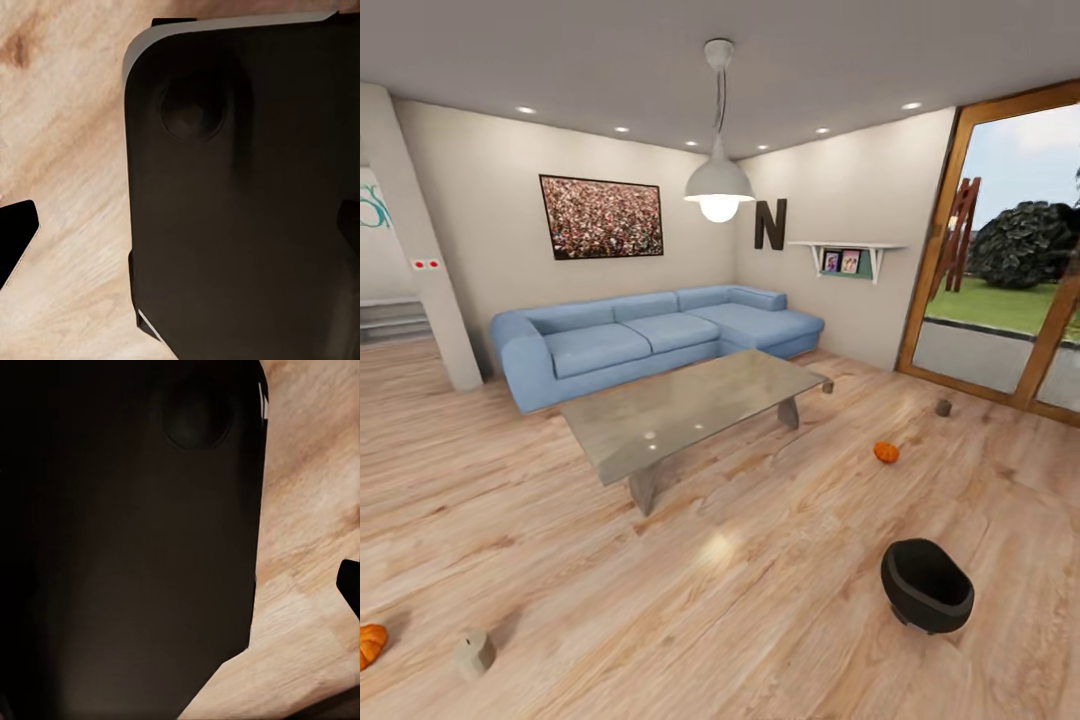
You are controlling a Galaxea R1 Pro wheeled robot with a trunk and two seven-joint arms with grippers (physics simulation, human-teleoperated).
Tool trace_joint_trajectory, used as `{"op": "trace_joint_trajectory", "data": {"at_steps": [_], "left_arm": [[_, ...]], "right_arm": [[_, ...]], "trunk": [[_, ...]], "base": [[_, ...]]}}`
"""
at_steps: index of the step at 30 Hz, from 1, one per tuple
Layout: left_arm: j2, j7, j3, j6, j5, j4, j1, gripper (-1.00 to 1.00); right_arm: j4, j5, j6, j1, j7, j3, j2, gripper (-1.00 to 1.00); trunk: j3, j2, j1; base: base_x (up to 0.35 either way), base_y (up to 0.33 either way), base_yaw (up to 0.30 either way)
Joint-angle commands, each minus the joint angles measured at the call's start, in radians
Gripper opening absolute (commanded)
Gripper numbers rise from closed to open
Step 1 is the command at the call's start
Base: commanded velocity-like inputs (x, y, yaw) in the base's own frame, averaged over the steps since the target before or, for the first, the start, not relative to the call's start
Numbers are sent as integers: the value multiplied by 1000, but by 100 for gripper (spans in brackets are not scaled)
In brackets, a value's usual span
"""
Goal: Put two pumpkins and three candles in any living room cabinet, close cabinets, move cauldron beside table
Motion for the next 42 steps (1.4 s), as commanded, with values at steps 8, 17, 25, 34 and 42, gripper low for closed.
{"op": "trace_joint_trajectory", "data": {"at_steps": [8, 17, 25, 34, 42], "left_arm": [[0, 1, 1, -6, 1, 1, 0, 100], [-1, 1, 5, -5, 1, 0, 0, 100], [-1, 1, 7, -7, 4, 0, 0, 100], [-1, 3, 9, -10, 7, -2, 0, 100], [-4, 3, 9, -24, 7, -3, 0, 100]], "right_arm": [[-5, -1, -1, 0, 4, -2, 5, 100], [-53, 0, -2, 0, 7, -59, 8, 100], [-63, 0, -53, 0, 7, -75, 6, 100], [-72, 1, -66, 0, 7, -70, 8, 100], [-94, 2, -67, 0, 7, -68, 14, 100]], "trunk": [[-1, 0, 0], [-1, 0, 0], [-1, 0, 0], [-1, 0, 0], [-1, 0, 0]], "base": [[0, 0, -296], [0, 0, -296], [0, 0, -296], [0, 0, -296], [0, 0, -297]]}}
